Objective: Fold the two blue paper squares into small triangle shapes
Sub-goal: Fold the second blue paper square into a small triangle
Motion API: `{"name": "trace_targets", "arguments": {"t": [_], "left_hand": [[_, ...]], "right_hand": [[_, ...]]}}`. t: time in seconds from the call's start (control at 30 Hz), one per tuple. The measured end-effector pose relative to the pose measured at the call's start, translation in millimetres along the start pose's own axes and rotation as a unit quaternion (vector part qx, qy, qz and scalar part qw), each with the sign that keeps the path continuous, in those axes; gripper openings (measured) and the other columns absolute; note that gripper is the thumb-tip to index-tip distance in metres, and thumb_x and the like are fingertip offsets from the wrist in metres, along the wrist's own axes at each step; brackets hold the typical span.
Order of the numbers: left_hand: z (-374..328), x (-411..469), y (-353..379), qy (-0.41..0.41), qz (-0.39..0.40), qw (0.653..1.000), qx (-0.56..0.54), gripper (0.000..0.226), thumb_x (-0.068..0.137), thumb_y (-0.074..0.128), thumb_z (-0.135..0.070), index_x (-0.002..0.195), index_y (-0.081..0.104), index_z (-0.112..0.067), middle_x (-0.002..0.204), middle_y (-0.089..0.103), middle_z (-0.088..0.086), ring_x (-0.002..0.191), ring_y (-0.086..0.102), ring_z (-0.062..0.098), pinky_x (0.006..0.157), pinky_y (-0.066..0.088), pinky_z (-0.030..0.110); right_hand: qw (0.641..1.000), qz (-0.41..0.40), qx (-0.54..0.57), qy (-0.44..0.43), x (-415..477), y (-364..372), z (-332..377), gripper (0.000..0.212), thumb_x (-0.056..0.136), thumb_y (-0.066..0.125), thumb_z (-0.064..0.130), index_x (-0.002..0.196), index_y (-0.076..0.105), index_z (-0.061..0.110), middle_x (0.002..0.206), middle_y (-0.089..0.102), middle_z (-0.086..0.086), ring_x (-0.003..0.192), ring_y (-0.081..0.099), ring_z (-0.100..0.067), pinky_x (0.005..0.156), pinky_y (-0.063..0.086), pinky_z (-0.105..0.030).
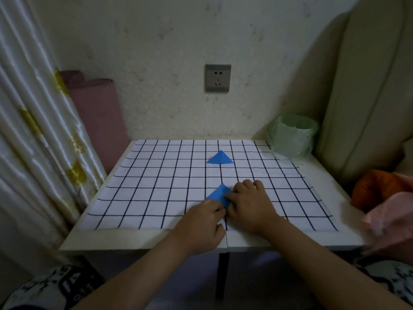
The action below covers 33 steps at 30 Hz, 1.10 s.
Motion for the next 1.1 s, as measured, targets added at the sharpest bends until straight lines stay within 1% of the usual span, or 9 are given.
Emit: {"name": "trace_targets", "arguments": {"t": [0.1,0.17,0.3,0.37,0.47,0.6,0.8,0.93,1.1], "left_hand": [[0.7,-2.5,-0.3,0.007,0.003,1.000,0.005,0.037,0.086,0.043,-0.033,0.107,0.066,-0.014,0.101,0.058,-0.003,0.098,0.049,0.010,0.079,0.048,0.028],[1.0,-3.8,0.5,0.008,0.004,1.000,0.010,0.036,0.086,0.045,-0.033,0.110,0.066,-0.016,0.105,0.058,-0.003,0.101,0.049,0.011,0.081,0.049,0.030],[1.6,-4.7,1.7,0.001,-0.001,1.000,0.021,0.036,0.087,0.048,-0.031,0.114,0.066,-0.017,0.111,0.059,-0.001,0.107,0.050,0.015,0.083,0.050,0.037],[1.8,-4.8,2.2,-0.006,0.007,1.000,0.021,0.040,0.087,0.046,-0.032,0.120,0.065,-0.017,0.115,0.057,0.000,0.110,0.050,0.015,0.085,0.051,0.039],[4.6,-6.5,2.1,-0.034,0.019,0.999,0.021,0.048,0.088,0.043,-0.036,0.130,0.062,-0.021,0.131,0.053,0.001,0.122,0.045,0.015,0.095,0.048,0.040],[8.6,-11.0,0.1,-0.062,0.003,0.997,0.046,0.048,0.088,0.040,-0.037,0.128,0.064,-0.028,0.142,0.049,0.007,0.130,0.042,0.021,0.103,0.043,0.039],[13.5,-21.2,-3.9,-0.107,-0.016,0.991,0.076,0.048,0.088,0.037,-0.041,0.125,0.065,-0.032,0.142,0.053,0.003,0.125,0.049,0.020,0.098,0.047,0.038],[18.1,-27.6,-3.8,-0.152,-0.033,0.987,0.042,0.045,0.089,0.040,-0.037,0.124,0.067,-0.029,0.146,0.050,0.004,0.130,0.046,0.020,0.104,0.041,0.034],[34.7,-37.3,-10.2,-0.196,-0.047,0.979,0.012,0.036,0.093,0.049,-0.025,0.121,0.069,-0.017,0.146,0.051,0.007,0.131,0.046,0.021,0.105,0.039,0.030]], "right_hand": [[0.999,-0.021,-0.008,-0.042,-15.1,-2.6,3.1,0.045,0.092,0.033,0.043,0.113,0.069,0.026,0.121,0.063,-0.002,0.113,0.051,-0.022,0.100,0.034,-0.041],[0.997,-0.025,-0.003,-0.073,-22.8,-3.7,7.1,0.038,0.092,0.039,0.038,0.106,0.073,0.027,0.122,0.063,-0.004,0.118,0.051,-0.025,0.104,0.034,-0.043],[0.996,-0.018,-0.002,-0.088,-34.2,-4.6,8.9,0.038,0.088,0.040,0.034,0.107,0.073,0.025,0.112,0.067,0.002,0.115,0.056,-0.024,0.105,0.034,-0.043],[0.997,-0.014,0.000,-0.073,-38.6,-4.9,7.5,0.038,0.087,0.042,0.035,0.107,0.073,0.025,0.112,0.068,0.004,0.112,0.057,-0.023,0.104,0.034,-0.045],[0.998,-0.004,-0.001,-0.055,-40.3,-5.5,5.4,0.036,0.088,0.044,0.037,0.108,0.072,0.027,0.117,0.067,0.005,0.110,0.057,-0.021,0.103,0.033,-0.047],[0.999,0.005,-0.008,-0.048,-39.2,-6.2,2.5,0.041,0.089,0.039,0.041,0.113,0.071,0.031,0.122,0.065,0.004,0.112,0.055,-0.021,0.101,0.033,-0.047],[0.999,0.004,-0.007,-0.042,-37.8,-3.6,3.1,0.045,0.092,0.032,0.043,0.117,0.068,0.032,0.129,0.060,0.006,0.117,0.050,-0.019,0.106,0.025,-0.047],[0.999,0.008,0.015,-0.028,-39.5,-1.9,3.3,0.043,0.094,0.036,0.043,0.122,0.066,0.031,0.134,0.058,0.004,0.121,0.049,-0.020,0.110,0.023,-0.049],[1.000,0.015,0.018,-0.015,-39.2,-0.9,4.9,0.043,0.095,0.034,0.043,0.125,0.064,0.032,0.136,0.056,0.005,0.122,0.048,-0.019,0.113,0.021,-0.049]]}}
Point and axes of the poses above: each hand's wrist, its own x-axis towards the middle knuckle, its own y-axis out of the palm, z = x × y, the point moved 4 cm from there along x, towards the middle knuckle
